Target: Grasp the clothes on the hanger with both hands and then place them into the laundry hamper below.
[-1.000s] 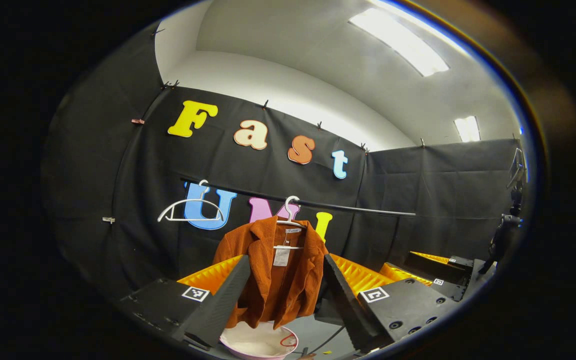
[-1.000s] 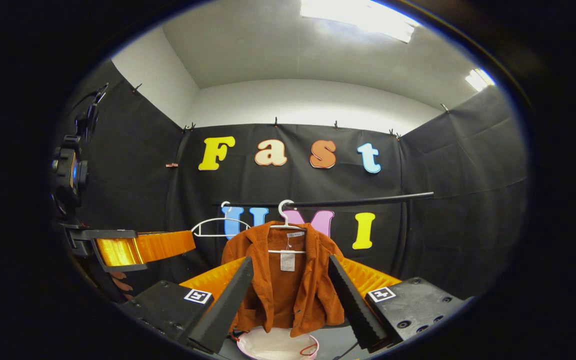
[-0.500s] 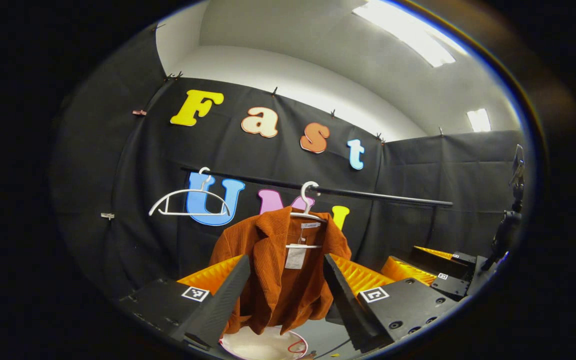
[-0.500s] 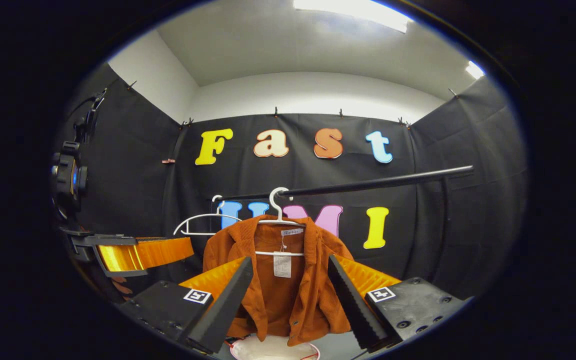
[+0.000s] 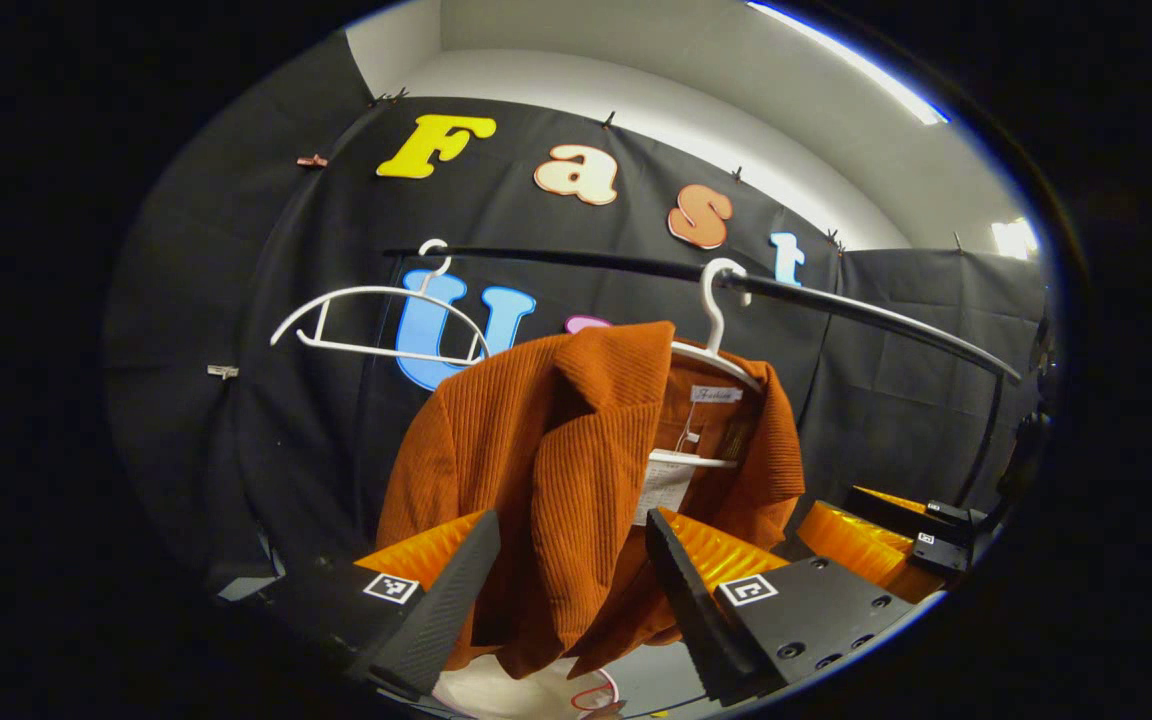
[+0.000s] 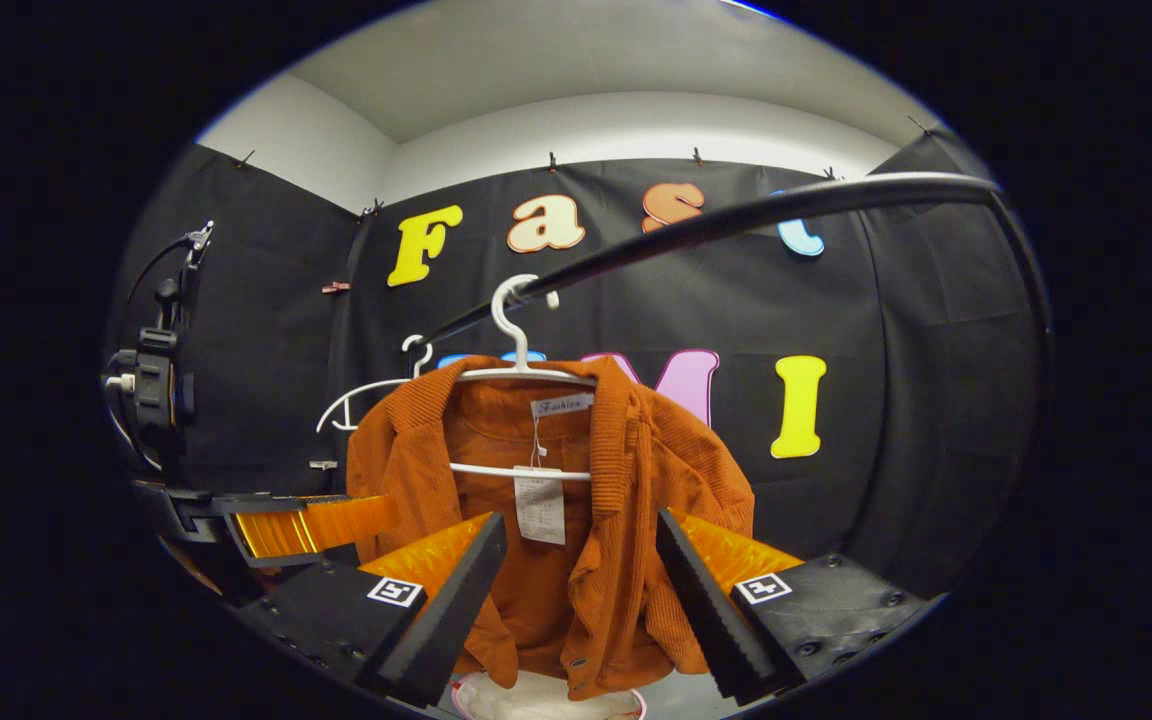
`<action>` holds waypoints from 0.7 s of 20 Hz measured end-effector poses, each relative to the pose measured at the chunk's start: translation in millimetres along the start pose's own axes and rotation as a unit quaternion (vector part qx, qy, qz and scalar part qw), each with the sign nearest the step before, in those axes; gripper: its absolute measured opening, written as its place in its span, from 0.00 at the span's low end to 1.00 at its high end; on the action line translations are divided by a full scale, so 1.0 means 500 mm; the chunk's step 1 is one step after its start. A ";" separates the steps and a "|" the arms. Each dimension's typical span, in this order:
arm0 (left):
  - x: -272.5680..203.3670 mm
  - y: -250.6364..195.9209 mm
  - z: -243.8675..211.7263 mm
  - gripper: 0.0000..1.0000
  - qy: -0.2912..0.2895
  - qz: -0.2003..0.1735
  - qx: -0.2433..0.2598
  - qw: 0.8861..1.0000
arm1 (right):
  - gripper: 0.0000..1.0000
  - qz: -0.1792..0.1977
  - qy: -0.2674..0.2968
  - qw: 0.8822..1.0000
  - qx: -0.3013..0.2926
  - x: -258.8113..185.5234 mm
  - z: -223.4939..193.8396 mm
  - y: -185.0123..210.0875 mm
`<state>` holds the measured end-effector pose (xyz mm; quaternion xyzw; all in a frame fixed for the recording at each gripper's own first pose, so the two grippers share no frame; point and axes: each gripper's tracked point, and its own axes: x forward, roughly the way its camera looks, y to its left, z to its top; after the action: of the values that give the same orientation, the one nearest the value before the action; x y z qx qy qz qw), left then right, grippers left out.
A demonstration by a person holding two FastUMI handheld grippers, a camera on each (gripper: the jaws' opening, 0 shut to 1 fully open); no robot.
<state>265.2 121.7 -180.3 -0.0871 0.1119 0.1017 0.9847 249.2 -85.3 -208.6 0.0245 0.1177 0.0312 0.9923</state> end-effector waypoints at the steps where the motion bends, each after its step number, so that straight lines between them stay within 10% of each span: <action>1: 0.017 0.007 -0.014 0.93 0.008 0.005 -0.003 1.000 | 0.98 0.004 0.011 1.000 0.004 0.013 -0.018 -0.002; 14: 0.137 -0.075 -0.040 0.93 0.015 -0.015 -0.012 1.000 | 0.99 0.024 0.048 0.998 0.034 0.171 -0.130 -0.036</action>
<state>334.9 94.2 -210.5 -0.1019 0.1242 0.0871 0.9832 317.9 -95.0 -292.5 0.0596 0.1659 0.0525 0.9829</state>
